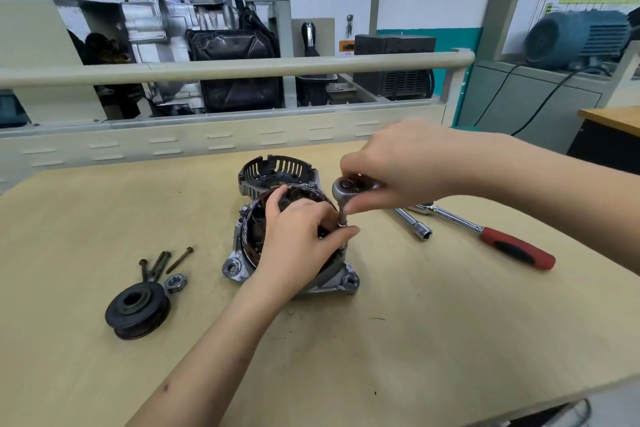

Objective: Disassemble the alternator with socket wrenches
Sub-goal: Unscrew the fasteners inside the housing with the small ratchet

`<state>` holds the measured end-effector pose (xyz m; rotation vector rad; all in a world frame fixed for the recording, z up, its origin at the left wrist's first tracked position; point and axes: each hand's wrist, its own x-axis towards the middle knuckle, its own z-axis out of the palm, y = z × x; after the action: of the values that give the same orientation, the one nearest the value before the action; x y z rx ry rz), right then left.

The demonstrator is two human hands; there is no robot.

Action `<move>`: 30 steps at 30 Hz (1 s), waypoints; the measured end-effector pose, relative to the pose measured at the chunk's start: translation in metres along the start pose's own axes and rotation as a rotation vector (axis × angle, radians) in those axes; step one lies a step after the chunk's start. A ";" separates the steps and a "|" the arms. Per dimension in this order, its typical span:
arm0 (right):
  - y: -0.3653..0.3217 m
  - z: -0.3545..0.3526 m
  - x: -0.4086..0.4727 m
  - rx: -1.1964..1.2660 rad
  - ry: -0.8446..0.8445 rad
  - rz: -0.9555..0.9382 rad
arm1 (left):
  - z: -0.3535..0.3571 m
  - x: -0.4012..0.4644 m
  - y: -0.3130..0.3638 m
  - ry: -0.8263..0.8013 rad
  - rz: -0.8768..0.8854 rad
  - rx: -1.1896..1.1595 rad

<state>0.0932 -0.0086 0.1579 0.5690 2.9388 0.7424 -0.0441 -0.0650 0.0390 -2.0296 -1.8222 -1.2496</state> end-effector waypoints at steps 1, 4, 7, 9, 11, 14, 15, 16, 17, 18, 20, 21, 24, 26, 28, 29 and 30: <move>-0.003 0.001 0.000 -0.016 0.012 0.023 | 0.001 0.000 0.001 0.019 -0.010 -0.003; -0.004 0.003 0.000 0.031 0.031 0.028 | 0.000 -0.001 0.001 0.019 -0.010 -0.021; 0.005 0.002 -0.002 0.197 -0.008 -0.030 | -0.003 -0.002 -0.003 -0.043 0.036 -0.004; 0.006 -0.001 -0.001 0.252 -0.026 -0.074 | -0.004 -0.003 -0.003 -0.045 0.042 -0.008; 0.003 -0.003 0.000 0.177 -0.026 -0.045 | -0.003 -0.004 -0.001 -0.015 0.027 -0.014; -0.005 -0.003 0.001 0.014 0.028 0.032 | 0.001 -0.005 0.003 0.041 0.000 0.016; -0.007 -0.002 0.002 -0.003 0.045 0.046 | 0.002 -0.005 0.003 0.056 -0.004 0.024; -0.008 -0.001 0.001 0.005 0.054 0.051 | 0.003 -0.005 0.002 0.066 0.004 0.035; -0.007 -0.001 0.001 0.032 0.053 0.047 | 0.003 -0.005 0.002 0.064 0.020 0.045; -0.005 -0.001 0.001 0.072 0.039 0.035 | 0.003 -0.006 0.001 0.049 0.036 0.050; 0.001 -0.002 0.000 0.182 -0.019 -0.012 | 0.001 -0.005 -0.002 0.005 0.058 0.035; 0.004 -0.003 -0.001 0.238 -0.044 -0.042 | 0.000 -0.004 -0.003 -0.015 0.055 0.020; 0.004 -0.004 -0.001 0.196 -0.048 -0.043 | -0.001 -0.004 -0.001 -0.002 0.017 0.000; 0.000 -0.004 0.001 0.058 -0.022 0.022 | 0.000 -0.003 0.005 0.048 -0.018 0.011; -0.004 -0.003 0.002 -0.004 -0.009 0.068 | 0.003 -0.003 0.006 0.074 -0.032 0.013; -0.005 -0.002 0.002 0.001 -0.004 0.077 | 0.003 -0.002 0.005 0.070 -0.029 0.012; -0.004 -0.002 0.002 0.024 -0.002 0.077 | 0.002 -0.001 0.003 0.049 -0.017 0.006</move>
<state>0.0897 -0.0121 0.1579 0.6876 2.9423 0.7138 -0.0402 -0.0655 0.0378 -1.9667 -1.8223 -1.2850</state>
